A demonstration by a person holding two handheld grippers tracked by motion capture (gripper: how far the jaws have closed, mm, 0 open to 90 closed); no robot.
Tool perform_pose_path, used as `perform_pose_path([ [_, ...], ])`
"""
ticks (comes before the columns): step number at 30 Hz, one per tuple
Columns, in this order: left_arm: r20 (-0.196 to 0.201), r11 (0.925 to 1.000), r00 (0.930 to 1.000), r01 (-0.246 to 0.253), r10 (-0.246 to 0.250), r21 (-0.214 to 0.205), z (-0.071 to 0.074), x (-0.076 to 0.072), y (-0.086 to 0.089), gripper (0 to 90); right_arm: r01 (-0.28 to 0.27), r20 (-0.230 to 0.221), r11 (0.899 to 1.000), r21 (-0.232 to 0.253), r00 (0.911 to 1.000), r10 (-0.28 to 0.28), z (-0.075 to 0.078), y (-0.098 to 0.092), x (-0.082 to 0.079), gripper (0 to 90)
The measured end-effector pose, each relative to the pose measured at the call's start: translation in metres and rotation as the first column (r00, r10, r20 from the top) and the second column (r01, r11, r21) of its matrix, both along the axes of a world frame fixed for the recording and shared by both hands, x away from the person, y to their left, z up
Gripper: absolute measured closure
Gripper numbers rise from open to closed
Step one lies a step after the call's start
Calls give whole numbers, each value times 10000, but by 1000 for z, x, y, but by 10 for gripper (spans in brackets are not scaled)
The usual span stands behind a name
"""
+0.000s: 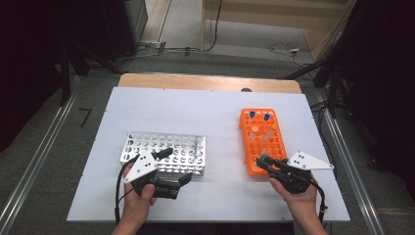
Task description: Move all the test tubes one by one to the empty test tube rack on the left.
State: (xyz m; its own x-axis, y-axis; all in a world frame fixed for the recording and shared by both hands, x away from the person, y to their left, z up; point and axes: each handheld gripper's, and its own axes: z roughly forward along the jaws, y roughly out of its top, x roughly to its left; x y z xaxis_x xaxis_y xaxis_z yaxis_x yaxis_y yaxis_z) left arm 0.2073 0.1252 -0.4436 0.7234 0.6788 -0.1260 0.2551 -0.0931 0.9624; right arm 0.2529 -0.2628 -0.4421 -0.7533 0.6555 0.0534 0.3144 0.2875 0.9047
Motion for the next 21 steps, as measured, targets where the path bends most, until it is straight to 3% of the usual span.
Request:
perform_pose_path([
  [5,-107,9995,9994,324,-324,-18,6,2,-20,82,-552,-89,9984,-155,9984,551,-1,20,-7,741],
  [9,-201,9994,9992,338,-338,8,11,4,-31,169,-953,-287,9952,-226,9951,947,-3,33,-8,741],
  [16,-345,9944,9940,1046,-1041,145,15,14,-56,300,-1586,-478,9855,-598,9866,1558,-7,54,-6,741],
  [21,-349,9902,9898,1388,-1382,133,14,18,-69,387,-1857,-503,9812,-534,9818,1831,-7,63,-8,742],
])
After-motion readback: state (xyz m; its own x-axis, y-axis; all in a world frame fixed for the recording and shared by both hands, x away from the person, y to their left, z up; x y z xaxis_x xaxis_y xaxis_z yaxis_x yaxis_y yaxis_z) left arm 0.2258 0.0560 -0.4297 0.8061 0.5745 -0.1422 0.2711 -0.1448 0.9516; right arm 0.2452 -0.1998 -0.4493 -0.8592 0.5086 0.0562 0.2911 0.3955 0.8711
